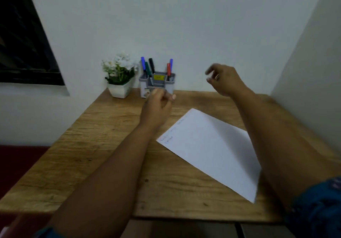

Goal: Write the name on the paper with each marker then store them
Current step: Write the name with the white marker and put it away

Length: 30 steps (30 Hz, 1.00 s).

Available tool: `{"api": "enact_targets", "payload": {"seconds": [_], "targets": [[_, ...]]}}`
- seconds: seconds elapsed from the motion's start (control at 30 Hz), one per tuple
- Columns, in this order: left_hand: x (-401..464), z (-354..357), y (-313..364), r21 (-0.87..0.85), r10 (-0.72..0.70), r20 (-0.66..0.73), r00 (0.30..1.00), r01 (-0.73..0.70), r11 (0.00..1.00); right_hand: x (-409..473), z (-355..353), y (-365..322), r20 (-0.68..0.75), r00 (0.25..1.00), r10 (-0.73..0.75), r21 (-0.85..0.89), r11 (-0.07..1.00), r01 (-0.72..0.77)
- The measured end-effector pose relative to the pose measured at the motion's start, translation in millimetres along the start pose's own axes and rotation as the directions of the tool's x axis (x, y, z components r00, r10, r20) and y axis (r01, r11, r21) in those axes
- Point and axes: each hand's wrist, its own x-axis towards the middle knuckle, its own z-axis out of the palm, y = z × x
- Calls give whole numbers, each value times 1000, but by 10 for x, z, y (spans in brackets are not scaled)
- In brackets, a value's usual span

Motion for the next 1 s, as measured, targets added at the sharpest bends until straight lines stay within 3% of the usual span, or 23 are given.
{"api": "enact_targets", "payload": {"seconds": [0.1,0.17,0.33,0.43,0.53,0.6,0.63,0.7,0.8,0.87,1.0], "targets": [[-145,141,216,75,123,161,979,-137,988,-552,-244,524,96,959,268,-383,899,-213],[-239,228,324,64,160,208,965,-177,982,-910,-327,801,15,937,349,-531,797,-288],[-347,306,482,31,200,157,967,-208,978,-1247,-249,1117,-27,859,511,-354,799,-486],[-360,295,434,53,195,167,966,-206,977,-1251,-231,1012,-13,847,532,-286,810,-513],[-352,265,378,135,159,201,967,-188,973,-1217,-206,802,21,929,371,-251,901,-354],[-345,245,387,205,183,243,953,-235,950,-1228,-119,601,61,997,44,-167,985,-33],[-348,239,406,229,225,280,933,-293,928,-1246,-48,484,102,987,-123,-131,982,136],[-365,263,459,310,283,393,875,-416,855,-1288,83,235,160,933,-322,-68,939,336],[-384,276,475,293,215,512,832,-404,866,-1260,229,14,133,887,-442,-113,882,457],[-369,215,477,242,118,559,821,-297,924,-1243,251,-26,188,870,-456,-227,841,490],[-350,131,468,242,99,612,785,-304,921,-1280,246,-52,247,850,-465,-323,787,525]]}}
